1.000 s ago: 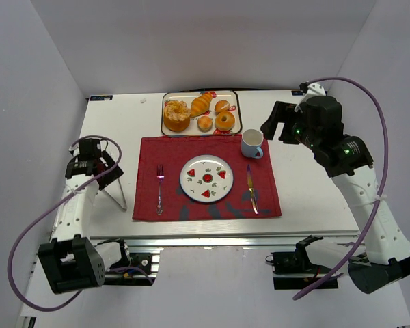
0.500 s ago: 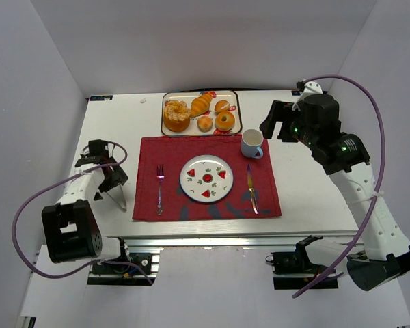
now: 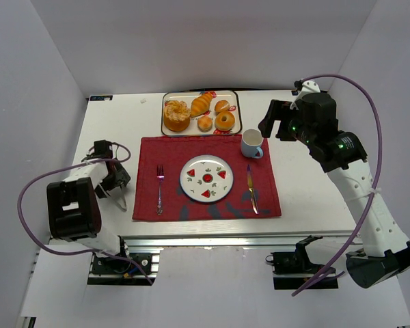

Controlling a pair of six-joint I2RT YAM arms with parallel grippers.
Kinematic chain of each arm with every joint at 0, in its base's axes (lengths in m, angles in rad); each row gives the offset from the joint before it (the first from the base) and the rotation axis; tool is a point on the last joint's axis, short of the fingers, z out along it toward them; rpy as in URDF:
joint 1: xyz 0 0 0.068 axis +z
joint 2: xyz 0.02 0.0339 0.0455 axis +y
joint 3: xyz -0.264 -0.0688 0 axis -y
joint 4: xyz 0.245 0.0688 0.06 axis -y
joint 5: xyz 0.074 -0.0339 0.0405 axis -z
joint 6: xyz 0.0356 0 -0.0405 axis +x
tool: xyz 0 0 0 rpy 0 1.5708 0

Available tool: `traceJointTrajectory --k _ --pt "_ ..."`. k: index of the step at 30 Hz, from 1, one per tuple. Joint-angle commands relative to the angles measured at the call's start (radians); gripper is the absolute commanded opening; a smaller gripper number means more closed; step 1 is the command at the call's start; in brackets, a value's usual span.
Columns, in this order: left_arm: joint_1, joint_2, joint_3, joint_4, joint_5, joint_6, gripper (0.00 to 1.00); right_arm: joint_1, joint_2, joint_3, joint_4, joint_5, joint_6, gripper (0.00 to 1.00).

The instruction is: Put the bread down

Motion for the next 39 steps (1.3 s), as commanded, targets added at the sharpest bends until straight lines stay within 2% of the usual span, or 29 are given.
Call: traceJointTrajectory --k 1,4,5,8,9,13,17,23,27,31,35,39 --pt "-0.005 0.063 -0.005 0.043 -0.021 0.015 0.93 0.0 -0.01 -0.006 0.034 -0.01 -0.02 0.89" --pt "-0.005 0.073 0.008 0.034 -0.013 0.014 0.81 0.0 -0.01 -0.002 0.032 -0.012 -0.019 0.89" --pt "-0.003 0.068 0.016 0.03 -0.004 0.012 0.67 0.0 -0.011 0.0 0.033 -0.013 -0.017 0.89" --pt "-0.005 0.036 0.073 0.016 0.013 -0.022 0.48 0.0 -0.02 -0.009 0.043 -0.021 -0.011 0.89" --pt "-0.005 0.03 0.123 -0.005 0.011 -0.04 0.45 0.0 -0.023 -0.017 0.048 -0.032 -0.007 0.89" --pt "-0.003 0.022 0.269 -0.126 -0.019 -0.048 0.43 0.0 -0.027 -0.022 0.059 -0.056 0.004 0.89" --pt "-0.005 -0.013 0.505 -0.225 -0.058 -0.039 0.44 0.0 -0.036 -0.022 0.066 -0.063 0.007 0.89" --pt "-0.018 0.034 0.695 -0.237 0.181 -0.063 0.46 0.0 -0.046 -0.023 0.072 -0.067 0.015 0.89" --pt "-0.087 0.099 0.83 -0.243 0.336 -0.066 0.46 0.0 -0.051 -0.014 0.075 -0.061 0.024 0.89" --pt "-0.188 0.183 0.932 -0.217 0.414 -0.06 0.47 -0.001 -0.05 0.0 0.075 -0.049 0.024 0.89" --pt "-0.284 0.293 1.048 -0.246 0.416 -0.01 0.47 0.0 -0.043 0.011 0.077 -0.041 0.023 0.89" --pt "-0.311 0.375 1.102 -0.263 0.419 0.004 0.48 0.0 -0.042 0.015 0.077 -0.027 0.015 0.89"
